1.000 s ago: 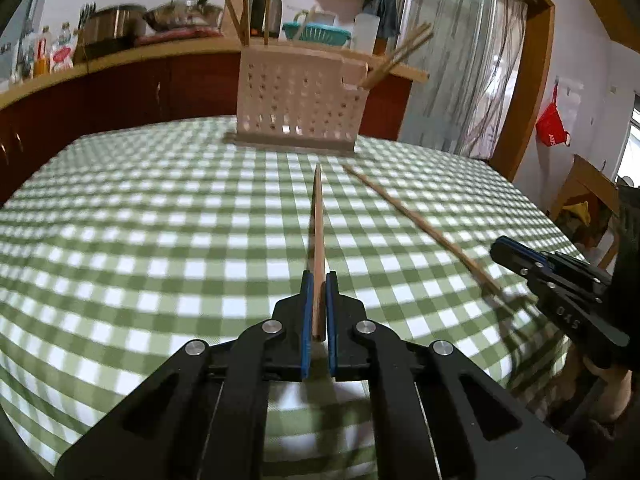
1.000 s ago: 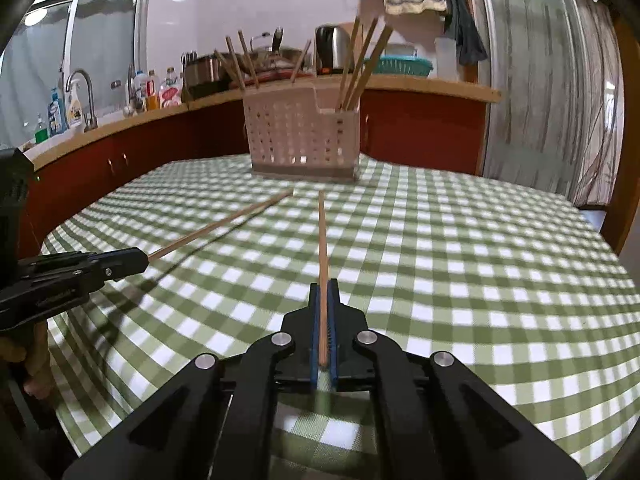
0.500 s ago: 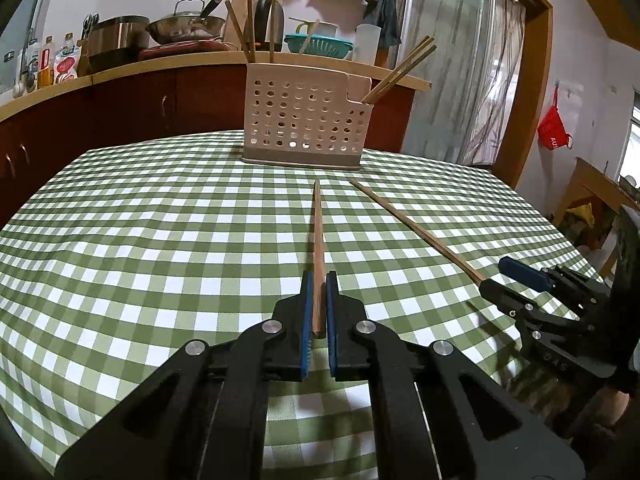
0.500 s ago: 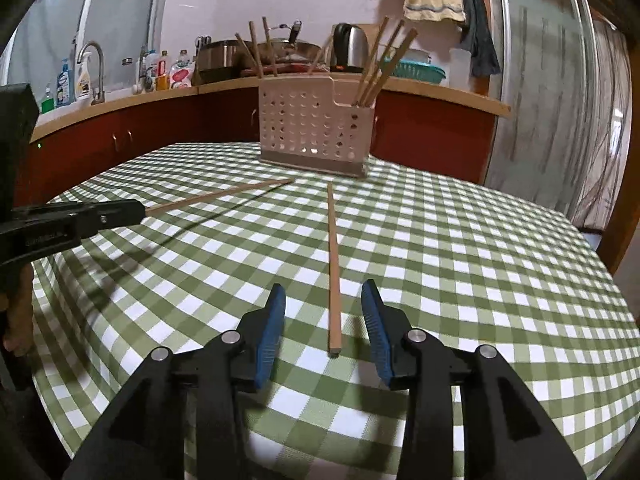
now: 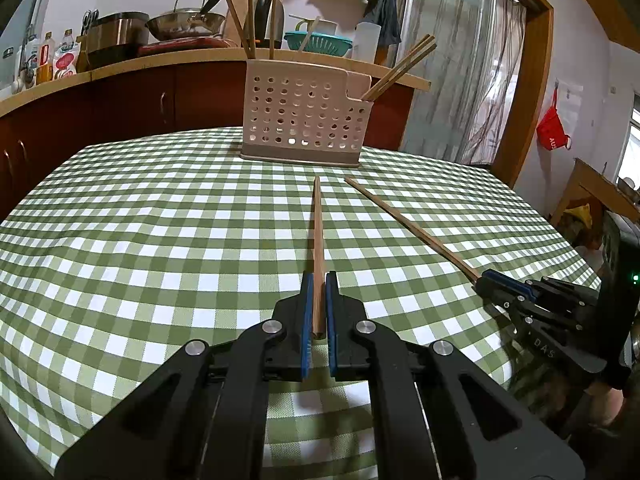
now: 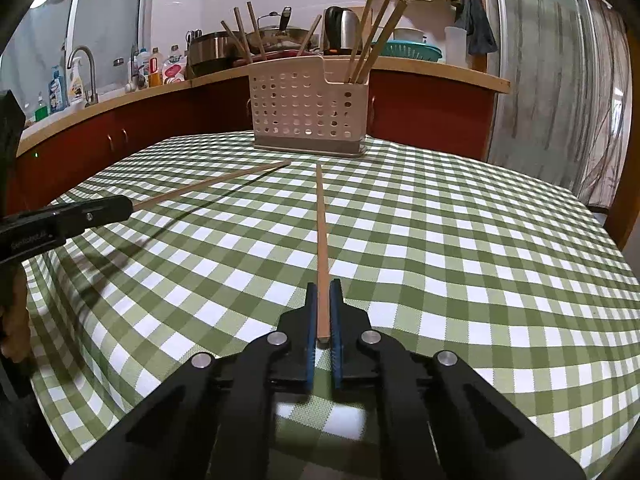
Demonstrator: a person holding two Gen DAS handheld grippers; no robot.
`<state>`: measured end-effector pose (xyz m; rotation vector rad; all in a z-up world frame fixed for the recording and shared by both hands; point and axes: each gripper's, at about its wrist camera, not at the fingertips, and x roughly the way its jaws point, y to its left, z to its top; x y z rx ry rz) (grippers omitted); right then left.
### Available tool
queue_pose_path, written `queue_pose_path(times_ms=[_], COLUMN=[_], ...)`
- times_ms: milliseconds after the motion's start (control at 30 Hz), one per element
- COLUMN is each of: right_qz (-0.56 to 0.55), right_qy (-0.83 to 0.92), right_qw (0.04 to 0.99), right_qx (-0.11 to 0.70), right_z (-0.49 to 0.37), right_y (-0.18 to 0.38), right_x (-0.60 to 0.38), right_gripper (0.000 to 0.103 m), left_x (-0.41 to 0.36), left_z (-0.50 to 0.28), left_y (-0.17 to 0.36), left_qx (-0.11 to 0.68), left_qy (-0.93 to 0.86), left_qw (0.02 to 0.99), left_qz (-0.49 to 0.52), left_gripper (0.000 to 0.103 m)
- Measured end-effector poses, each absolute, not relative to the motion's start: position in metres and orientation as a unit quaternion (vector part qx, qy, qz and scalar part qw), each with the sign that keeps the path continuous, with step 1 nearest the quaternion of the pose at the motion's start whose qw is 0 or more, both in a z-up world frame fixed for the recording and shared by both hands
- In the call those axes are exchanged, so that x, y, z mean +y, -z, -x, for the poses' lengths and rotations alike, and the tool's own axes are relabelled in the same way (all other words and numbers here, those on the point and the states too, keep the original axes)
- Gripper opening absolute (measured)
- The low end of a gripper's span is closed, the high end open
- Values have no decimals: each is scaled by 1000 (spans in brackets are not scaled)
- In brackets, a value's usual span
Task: Organize utensils
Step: 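Lift both held chopsticks upright and carry them over the caddy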
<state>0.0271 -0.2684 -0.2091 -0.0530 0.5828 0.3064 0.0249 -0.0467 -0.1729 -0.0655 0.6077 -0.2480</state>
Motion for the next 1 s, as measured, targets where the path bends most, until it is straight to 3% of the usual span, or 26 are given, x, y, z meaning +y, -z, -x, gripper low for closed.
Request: queue_pose_path(times_ms=[600,1000], right_qz=[0,-20], right_qy=[-118,-129], right_qw=[979,979], right_qx=[163,157], right_z=[4,-15], right_y=[104,63], right_x=[-295,-301], right_gripper=[7,7], left_x=[-18,-7], left_z=[-7,-19], left_y=[97,46], left_qx=[209,200], left_qy=[96,103], left_qw=[972,974], left_qz=[39,39], left_gripper=[7,7])
